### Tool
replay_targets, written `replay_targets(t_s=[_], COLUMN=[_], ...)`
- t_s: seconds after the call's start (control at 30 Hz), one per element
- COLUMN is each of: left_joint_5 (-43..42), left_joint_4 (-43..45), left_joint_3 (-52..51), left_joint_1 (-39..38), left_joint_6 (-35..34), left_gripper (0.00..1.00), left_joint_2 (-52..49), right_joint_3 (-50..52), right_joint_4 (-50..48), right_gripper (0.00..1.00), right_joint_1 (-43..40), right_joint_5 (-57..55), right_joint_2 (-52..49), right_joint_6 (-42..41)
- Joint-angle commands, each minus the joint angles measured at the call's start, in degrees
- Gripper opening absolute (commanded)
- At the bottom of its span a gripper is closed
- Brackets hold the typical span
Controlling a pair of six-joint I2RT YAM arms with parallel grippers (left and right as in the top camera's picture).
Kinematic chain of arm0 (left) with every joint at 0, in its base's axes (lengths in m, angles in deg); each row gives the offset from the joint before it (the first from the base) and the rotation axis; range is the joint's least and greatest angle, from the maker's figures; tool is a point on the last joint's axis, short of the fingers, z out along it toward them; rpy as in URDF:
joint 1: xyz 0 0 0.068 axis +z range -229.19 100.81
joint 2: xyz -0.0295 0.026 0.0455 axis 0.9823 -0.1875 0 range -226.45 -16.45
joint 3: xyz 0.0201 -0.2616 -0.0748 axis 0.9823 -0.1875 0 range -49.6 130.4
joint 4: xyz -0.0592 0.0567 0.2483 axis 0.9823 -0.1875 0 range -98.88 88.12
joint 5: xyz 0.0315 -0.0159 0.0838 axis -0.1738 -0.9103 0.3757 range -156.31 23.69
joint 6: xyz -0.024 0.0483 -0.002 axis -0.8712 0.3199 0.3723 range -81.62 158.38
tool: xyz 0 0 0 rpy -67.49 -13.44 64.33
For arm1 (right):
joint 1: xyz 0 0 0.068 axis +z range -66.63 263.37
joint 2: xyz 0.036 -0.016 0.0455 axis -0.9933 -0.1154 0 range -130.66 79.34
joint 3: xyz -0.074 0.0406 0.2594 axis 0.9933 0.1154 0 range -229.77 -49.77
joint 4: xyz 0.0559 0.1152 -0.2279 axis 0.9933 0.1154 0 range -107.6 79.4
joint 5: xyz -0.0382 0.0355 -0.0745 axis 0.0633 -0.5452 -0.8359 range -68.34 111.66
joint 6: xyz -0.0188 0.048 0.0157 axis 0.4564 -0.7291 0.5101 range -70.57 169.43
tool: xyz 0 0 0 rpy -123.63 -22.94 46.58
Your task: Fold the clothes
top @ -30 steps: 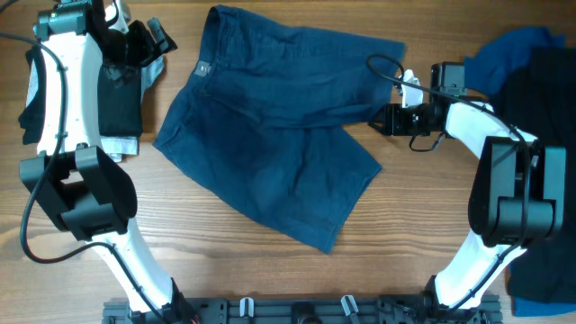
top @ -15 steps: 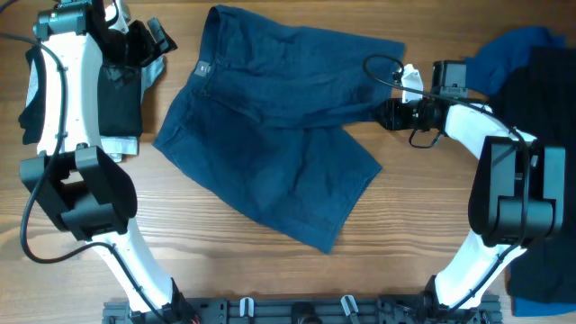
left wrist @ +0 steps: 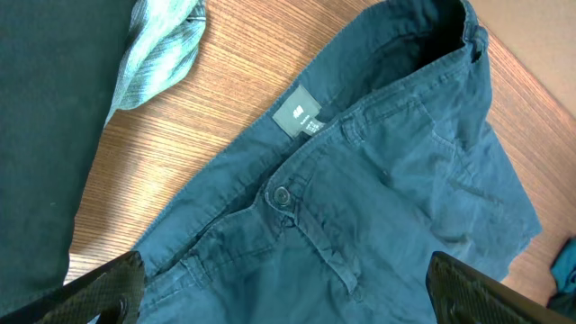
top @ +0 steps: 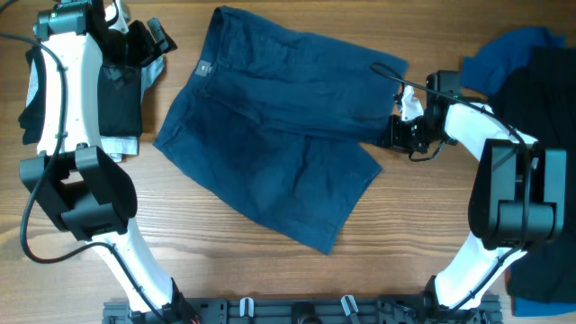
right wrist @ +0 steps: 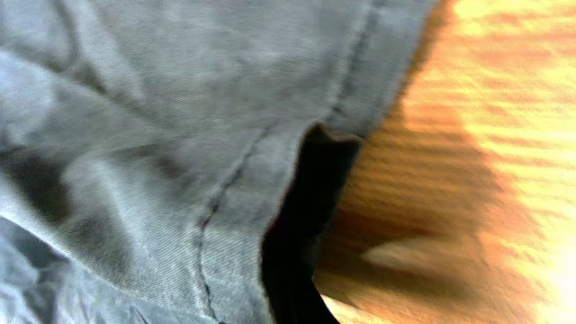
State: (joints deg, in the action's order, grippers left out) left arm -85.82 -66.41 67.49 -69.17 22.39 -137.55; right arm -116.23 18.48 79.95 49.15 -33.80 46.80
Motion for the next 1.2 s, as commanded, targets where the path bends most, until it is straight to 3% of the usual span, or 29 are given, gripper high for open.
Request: replay_targets(t_s=[0.0, 0.27, 0.33, 0.4, 0.43, 0.5, 0.63, 0.87, 1.1, 1.13, 1.17], left_joint_5=[0.1, 0.1, 0.1, 0.1, 0.1, 0.1, 0.1, 0.1, 0.1, 0.1, 0.1], left_joint_4=[0.0, 0.0, 0.0, 0.0, 0.0, 0.0, 0.0, 0.0, 0.0, 0.0, 0.0], left_joint_3=[0.1, 0.1, 0.1, 0.1, 0.1, 0.1, 0.1, 0.1, 0.1, 0.1, 0.1], left_joint_1=[-0.1, -0.1, -0.1, -0.1, -0.1, -0.1, -0.1, -0.1, -0.1, -0.1, -0.1], left_joint_6=[0.1, 0.1, 0.1, 0.1, 0.1, 0.1, 0.1, 0.1, 0.1, 0.1, 0.1], left_gripper=[1.0, 1.0, 1.0, 1.0, 1.0, 1.0, 1.0, 1.0, 1.0, 1.0, 1.0], left_joint_2=[-0.9, -0.9, -0.9, -0.9, -0.9, -0.9, -0.9, -0.9, -0.9, -0.9, -0.9], right_joint_3=[0.7, -8.7, -11.4, -12.1, -12.1, -11.8, -7.3, 6.6, 8.8, 8.7, 8.2], right_joint_4=[4.0, 18.9, 18.9, 15.3, 13.9, 13.3, 9.2, -6.8, -11.6, -12.9, -13.7], right_gripper=[0.05, 0.19, 0.22, 0.4, 0.39, 0.28, 0.26, 0.2, 0.21, 0.19, 0.12], right_joint_1=[-0.2, -0.2, -0.2, -0.2, -0.2, -0.1, 0.6, 2.0, 1.9, 1.9, 1.8], right_joint_5=[-10.6, -10.1, -7.3, -2.5, -0.5, -0.2, -0.9, -1.0, -16.7, -17.0, -17.0], right_joint_2=[-0.6, 6.2, 9.5, 13.6, 14.6, 14.3, 12.6, 7.0, 5.1, 5.1, 5.2], right_joint_6=[-3.8, -5.1, -5.1, -5.1, -6.3, -8.0, -7.9, -8.0, -11.6, -11.5, -11.5])
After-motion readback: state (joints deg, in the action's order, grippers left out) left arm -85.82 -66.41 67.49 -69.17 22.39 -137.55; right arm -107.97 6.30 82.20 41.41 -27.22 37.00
